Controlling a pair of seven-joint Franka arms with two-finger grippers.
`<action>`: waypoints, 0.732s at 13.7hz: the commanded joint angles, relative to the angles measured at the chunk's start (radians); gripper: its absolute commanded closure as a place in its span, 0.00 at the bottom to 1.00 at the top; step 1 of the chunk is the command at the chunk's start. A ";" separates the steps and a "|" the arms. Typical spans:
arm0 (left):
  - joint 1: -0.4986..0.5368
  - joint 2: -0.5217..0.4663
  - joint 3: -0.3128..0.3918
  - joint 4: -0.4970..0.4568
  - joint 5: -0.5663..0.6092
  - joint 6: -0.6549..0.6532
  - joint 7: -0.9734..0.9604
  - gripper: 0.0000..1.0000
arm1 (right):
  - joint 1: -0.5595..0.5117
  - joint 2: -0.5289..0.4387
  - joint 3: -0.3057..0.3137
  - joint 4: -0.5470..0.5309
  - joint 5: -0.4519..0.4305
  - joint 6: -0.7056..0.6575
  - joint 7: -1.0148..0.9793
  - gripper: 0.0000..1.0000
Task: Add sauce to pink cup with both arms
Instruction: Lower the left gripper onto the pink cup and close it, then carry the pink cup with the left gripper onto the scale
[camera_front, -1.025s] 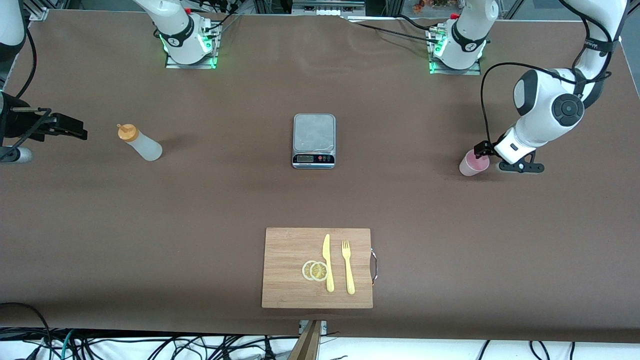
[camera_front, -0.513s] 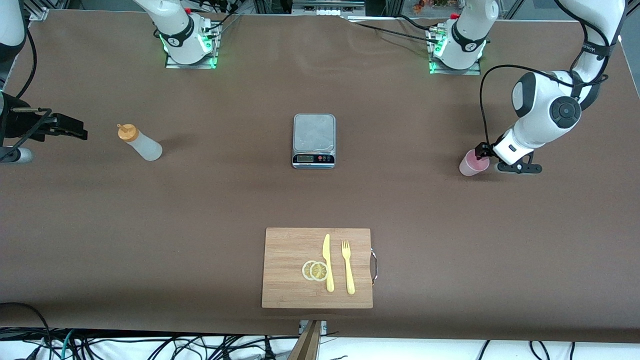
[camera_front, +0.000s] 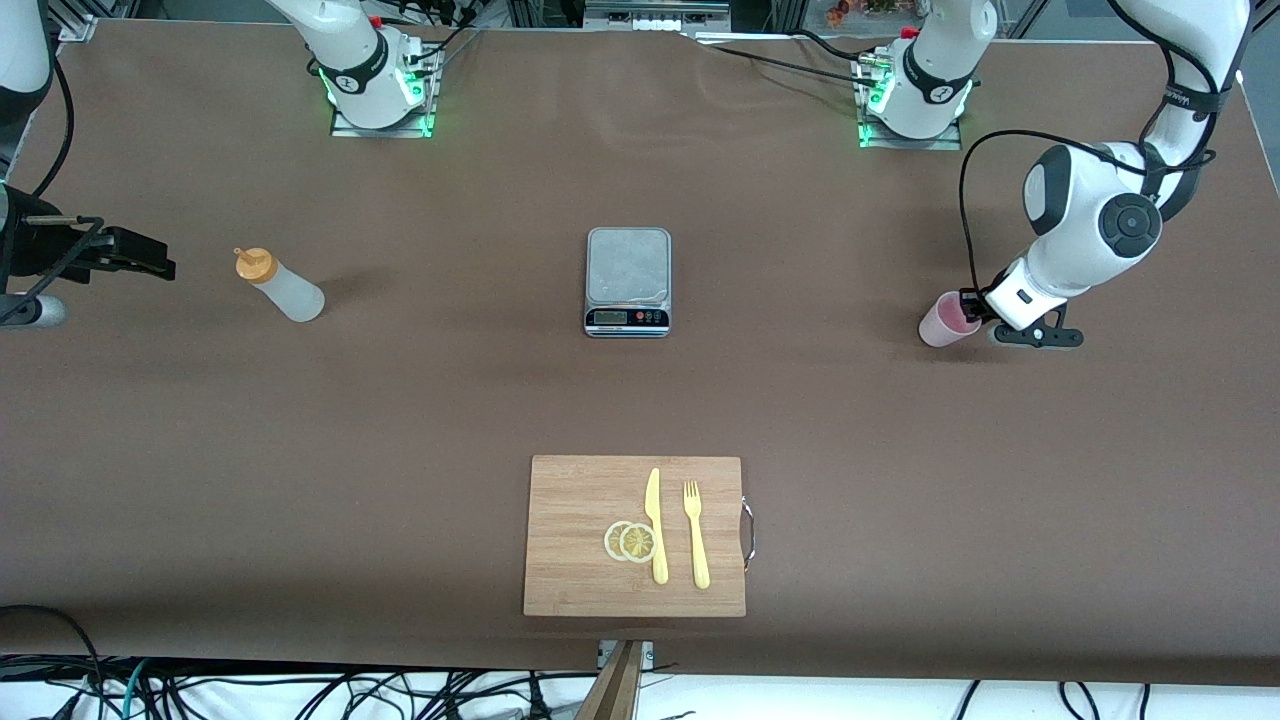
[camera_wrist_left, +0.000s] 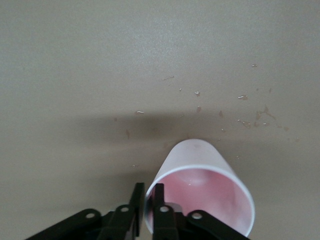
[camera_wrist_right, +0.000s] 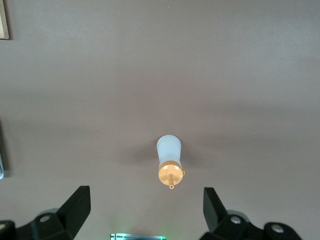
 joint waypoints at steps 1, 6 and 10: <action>0.009 -0.026 -0.010 0.006 0.032 -0.012 -0.016 1.00 | 0.002 0.003 0.003 0.010 0.010 -0.003 0.004 0.00; 0.001 -0.067 -0.105 0.173 0.016 -0.289 -0.136 1.00 | 0.002 0.005 0.003 0.010 0.010 -0.004 0.003 0.00; -0.004 -0.050 -0.254 0.302 -0.090 -0.429 -0.338 1.00 | 0.000 0.005 0.003 0.010 0.008 -0.006 -0.040 0.00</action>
